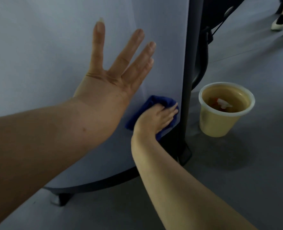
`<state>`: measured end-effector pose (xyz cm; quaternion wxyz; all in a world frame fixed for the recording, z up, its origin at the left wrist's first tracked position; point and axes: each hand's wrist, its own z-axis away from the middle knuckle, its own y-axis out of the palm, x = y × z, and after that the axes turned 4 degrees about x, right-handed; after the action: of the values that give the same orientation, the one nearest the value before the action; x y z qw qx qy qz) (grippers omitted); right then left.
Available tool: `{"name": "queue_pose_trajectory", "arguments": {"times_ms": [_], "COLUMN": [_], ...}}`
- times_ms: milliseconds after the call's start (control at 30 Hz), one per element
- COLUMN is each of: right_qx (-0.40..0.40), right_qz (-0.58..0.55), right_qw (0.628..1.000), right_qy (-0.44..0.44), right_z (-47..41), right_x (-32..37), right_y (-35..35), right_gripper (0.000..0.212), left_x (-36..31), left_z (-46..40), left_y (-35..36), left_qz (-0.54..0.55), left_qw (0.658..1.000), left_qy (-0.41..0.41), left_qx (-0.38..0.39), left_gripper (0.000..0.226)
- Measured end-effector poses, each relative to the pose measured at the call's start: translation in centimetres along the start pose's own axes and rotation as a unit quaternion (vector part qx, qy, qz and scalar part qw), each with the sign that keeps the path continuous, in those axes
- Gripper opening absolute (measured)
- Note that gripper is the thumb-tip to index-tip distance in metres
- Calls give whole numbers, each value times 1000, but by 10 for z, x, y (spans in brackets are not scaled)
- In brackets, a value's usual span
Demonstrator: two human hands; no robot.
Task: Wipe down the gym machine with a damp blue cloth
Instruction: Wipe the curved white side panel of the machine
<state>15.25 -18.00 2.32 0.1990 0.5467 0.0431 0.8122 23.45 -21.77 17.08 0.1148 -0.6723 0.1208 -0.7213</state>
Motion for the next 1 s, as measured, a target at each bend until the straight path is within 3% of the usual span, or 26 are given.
{"name": "queue_pose_trajectory", "arguments": {"times_ms": [67,133,233,300,367,400,467,533,600,667,733,800,867,933,1000], "right_qx": [-22,-41,-43,-16,20,35,53,62,69,81,77,69,61,67,85], "right_qz": [68,77,63,88,118,121,124,161,216,282,298,273,274,291,343], "right_qw": [990,981,989,981,948,935,914,863,799,756,758,769,746,688,607], "right_qy": [-124,-173,-129,-172,-294,-331,-383,-474,-557,-585,-576,-574,-604,-661,-712], "right_z": [12,6,-1,23,47,53,46,36,21,10,11,24,38,35,22], "right_x": [-4,-14,-12,-12,-23,-23,-4,26,23,-9,-23,8,51,57,40], "right_y": [-4,-15,-12,-3,2,3,6,10,1,-16,-22,-6,14,15,-2], "right_gripper": [53,57,55,55,58,60,62,62,61,61,63,63,56,55,57], "left_x": [-1,-4,0,3,2,3,10,14,13,9,8,7,5,2,1], "left_z": [0,-2,-3,1,9,17,33,39,38,37,40,44,49,52,51], "left_y": [-1,-1,0,2,14,23,35,42,44,45,47,53,58,61,63], "left_qz": [0,12,18,19,65,96,157,204,228,242,254,286,319,335,345], "left_qw": [1000,1000,999,996,985,975,957,947,945,941,932,909,886,872,867], "left_qy": [4,18,9,-8,-54,-97,-163,-179,-181,-185,-206,-255,-297,-318,-318], "left_qx": [2,-12,-42,-88,-150,-173,-183,-169,-148,-145,-155,-165,-161,-159,-170], "left_gripper": [76,82,86,84,89,107,140,153,155,156,157,161,163,161,161]}}
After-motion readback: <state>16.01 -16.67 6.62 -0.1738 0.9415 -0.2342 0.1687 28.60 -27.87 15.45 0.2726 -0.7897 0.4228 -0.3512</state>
